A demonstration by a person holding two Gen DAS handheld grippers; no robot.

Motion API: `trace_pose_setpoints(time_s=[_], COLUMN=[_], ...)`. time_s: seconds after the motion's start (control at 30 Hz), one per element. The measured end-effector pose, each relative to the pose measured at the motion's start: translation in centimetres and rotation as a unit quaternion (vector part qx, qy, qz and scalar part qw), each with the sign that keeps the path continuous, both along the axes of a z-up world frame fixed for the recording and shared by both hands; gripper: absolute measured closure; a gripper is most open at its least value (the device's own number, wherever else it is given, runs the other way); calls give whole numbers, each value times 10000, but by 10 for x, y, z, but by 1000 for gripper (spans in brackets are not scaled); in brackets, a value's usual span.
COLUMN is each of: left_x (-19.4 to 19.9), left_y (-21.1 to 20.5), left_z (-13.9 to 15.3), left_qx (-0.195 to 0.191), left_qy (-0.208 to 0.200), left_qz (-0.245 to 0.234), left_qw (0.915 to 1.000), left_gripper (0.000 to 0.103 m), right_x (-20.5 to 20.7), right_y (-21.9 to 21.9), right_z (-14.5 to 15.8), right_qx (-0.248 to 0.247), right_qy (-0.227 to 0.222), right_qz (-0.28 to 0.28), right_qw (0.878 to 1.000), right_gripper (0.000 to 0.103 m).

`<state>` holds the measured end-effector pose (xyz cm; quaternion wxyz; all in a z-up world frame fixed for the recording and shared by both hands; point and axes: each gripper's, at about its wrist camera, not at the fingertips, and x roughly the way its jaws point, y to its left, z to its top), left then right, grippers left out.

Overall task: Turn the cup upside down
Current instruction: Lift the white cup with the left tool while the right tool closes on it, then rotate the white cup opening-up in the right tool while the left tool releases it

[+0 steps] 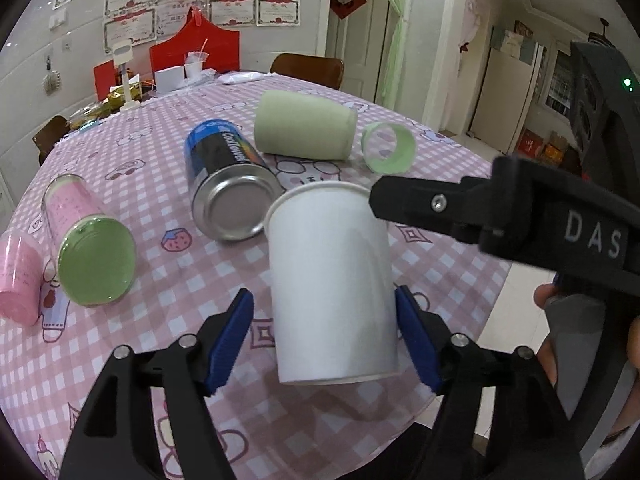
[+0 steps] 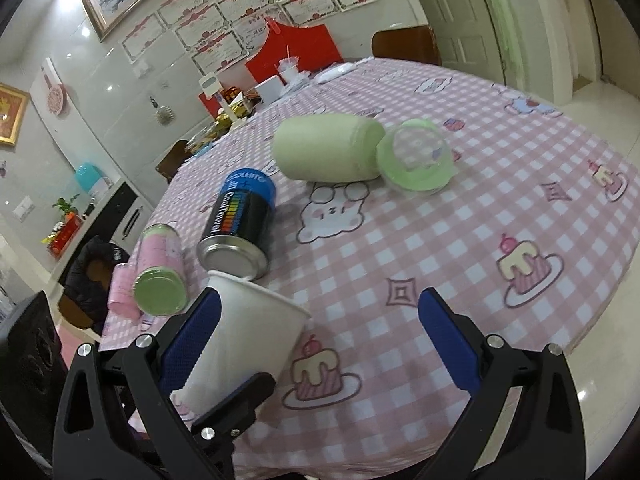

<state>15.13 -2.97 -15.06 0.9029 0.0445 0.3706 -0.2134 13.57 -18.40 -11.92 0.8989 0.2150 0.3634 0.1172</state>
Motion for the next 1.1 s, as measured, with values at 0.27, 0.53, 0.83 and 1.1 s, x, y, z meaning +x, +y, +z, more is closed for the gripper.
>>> trace_pose_setpoints(time_s=[0.27,0.53,0.83,1.1], left_x=[-14,-17,-23,-23], left_y=[25,65,69,70], left_z=[11,15,12,10], left_qx=[-159,-527,-572,-631], left_qy=[-213,-262,-286,-252], left_qz=[255,717,666,698], left_qw=[9993,9957,9957,9952], left_gripper=[30,29,29,28], right_x=[8,18,32,36], right_y=[14,38,59,58], right_z=[-3,-6,-11,-13], right_qx=[401,490,871,1011], right_qy=[291,467,682,631], right_qz=[299,540,808,1048], right_qw=[9983,9962,9906,9873], right_gripper=[8,8,8,33])
